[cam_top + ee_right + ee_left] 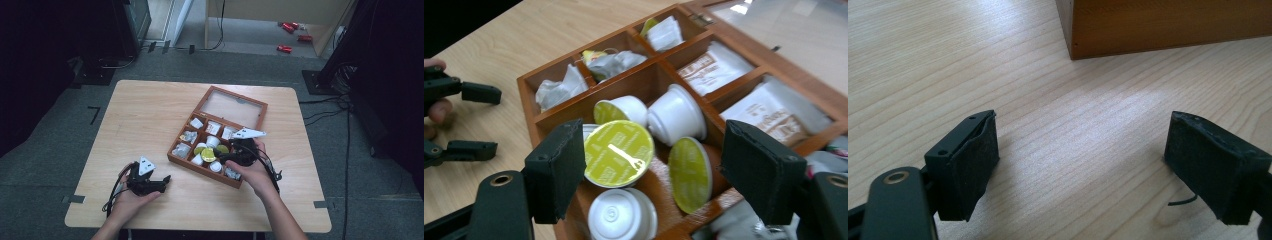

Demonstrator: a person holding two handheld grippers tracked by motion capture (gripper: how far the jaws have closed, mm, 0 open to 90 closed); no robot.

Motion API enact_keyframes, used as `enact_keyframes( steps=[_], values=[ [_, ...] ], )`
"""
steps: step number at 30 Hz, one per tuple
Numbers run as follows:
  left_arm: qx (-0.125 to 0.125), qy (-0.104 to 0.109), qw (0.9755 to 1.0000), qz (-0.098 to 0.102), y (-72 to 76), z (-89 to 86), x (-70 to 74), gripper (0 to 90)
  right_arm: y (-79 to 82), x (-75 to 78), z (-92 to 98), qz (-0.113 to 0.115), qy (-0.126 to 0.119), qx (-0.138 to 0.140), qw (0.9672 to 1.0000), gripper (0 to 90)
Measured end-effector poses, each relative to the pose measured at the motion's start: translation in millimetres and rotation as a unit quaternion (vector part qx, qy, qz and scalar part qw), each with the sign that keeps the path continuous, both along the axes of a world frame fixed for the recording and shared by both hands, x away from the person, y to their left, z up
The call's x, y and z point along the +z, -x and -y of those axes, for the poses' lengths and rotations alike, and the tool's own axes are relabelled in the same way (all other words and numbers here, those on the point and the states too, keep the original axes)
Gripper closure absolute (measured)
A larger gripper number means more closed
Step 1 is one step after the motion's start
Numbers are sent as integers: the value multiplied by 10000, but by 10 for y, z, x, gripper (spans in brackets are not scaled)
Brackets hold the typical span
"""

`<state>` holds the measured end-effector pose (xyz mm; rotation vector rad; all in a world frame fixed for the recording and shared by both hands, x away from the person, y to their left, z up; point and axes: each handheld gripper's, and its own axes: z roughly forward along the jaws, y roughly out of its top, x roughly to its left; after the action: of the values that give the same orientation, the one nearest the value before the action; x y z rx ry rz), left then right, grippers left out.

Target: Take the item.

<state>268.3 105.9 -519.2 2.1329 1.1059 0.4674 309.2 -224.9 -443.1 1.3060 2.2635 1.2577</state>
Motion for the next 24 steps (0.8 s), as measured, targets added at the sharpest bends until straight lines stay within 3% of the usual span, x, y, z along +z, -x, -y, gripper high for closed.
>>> enact_keyframes(
  steps=[24],
  values=[
    [8, -4, 10000, -6, -1, 0, 0, 144, -30, -216, -308, -170, 234, 185, 9994, 264]
  ],
)
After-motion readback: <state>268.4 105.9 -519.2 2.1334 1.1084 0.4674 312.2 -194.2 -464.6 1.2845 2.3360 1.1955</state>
